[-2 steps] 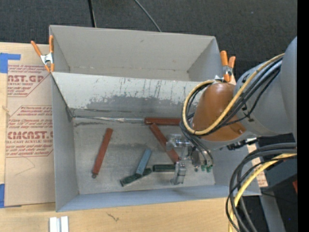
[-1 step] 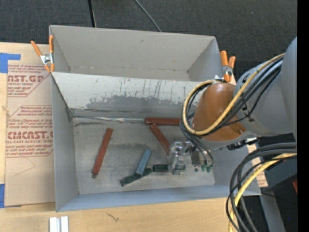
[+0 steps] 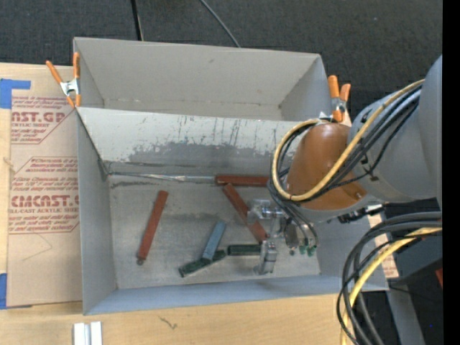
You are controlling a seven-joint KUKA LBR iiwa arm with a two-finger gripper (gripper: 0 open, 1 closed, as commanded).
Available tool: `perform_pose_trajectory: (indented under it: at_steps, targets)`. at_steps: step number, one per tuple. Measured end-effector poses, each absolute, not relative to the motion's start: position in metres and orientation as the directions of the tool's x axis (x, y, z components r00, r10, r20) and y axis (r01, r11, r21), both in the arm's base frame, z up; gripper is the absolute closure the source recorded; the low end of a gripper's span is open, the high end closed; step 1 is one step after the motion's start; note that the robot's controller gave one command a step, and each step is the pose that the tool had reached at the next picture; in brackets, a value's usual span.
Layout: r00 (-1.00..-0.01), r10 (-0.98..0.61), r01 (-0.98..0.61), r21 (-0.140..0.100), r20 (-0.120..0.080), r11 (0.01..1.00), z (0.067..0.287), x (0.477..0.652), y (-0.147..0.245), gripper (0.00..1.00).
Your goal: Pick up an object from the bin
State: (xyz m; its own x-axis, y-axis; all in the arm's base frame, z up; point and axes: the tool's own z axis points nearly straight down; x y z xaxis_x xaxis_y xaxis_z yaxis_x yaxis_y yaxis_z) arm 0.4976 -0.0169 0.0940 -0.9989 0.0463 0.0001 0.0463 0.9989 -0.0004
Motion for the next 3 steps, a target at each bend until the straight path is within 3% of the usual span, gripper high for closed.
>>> perform_pose_trajectory:
  at_steps: [1,2,3]
  targets:
    - [-0.999,0.046,0.046,-0.001,0.0,0.999,0.094,0.4976,-0.0169,1.0]
    - [-0.999,0.047,0.047,-0.001,0.0,0.999,0.094,0.4976,-0.0169,0.0]
    - [-0.999,0.046,0.046,-0.001,0.0,0.999,0.094,0.4976,-0.017,1.0]
